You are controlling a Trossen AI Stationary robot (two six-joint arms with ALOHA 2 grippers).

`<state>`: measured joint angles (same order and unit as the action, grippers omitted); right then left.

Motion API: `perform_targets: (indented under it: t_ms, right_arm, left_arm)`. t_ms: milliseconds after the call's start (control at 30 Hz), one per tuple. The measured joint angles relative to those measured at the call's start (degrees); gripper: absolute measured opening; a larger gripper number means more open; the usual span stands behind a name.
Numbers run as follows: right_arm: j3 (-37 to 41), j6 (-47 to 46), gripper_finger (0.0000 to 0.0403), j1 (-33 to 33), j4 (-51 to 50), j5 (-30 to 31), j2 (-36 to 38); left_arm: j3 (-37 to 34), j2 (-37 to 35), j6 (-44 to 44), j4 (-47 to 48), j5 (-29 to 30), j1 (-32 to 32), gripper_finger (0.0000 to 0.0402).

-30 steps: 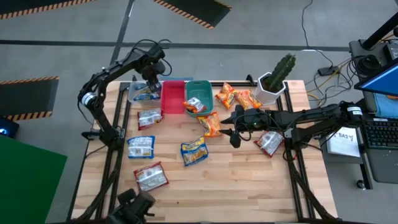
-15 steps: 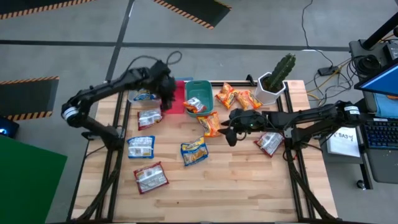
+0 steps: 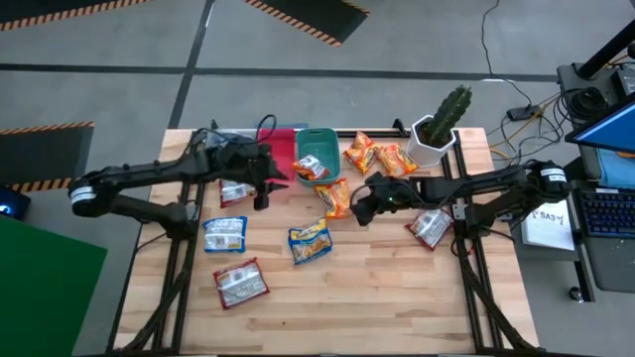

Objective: Sort Maruchan noodles
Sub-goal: Put the red noodle pack into the red bin

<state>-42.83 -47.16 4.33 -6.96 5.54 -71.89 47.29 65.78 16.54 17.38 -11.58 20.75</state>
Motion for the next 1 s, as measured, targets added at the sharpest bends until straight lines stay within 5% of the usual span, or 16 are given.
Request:
perform_targets:
  t_ms: [200, 633, 1000]
  right_arm:
    - [-0.1, -5.5, 0.0201, 3.1, -8.4, -2.9, 0.2]
    - [-11.1, -15.4, 0.0201, -1.7, -54.7, -7.8, -1.7]
    - [-11.1, -13.9, 0.0201, -10.0, -57.2, -10.0, -8.8]
  left_arm:
    - [-4.8, -3.5, -4.4, -6.0, 0.2, 0.0, 0.0087]
    - [-6.9, -4.0, -6.0, -8.6, 0.6, 0.0, 0.0087]
    - [-6.9, -4.0, -6.6, -8.9, 0.6, 0.0, 0.0087]
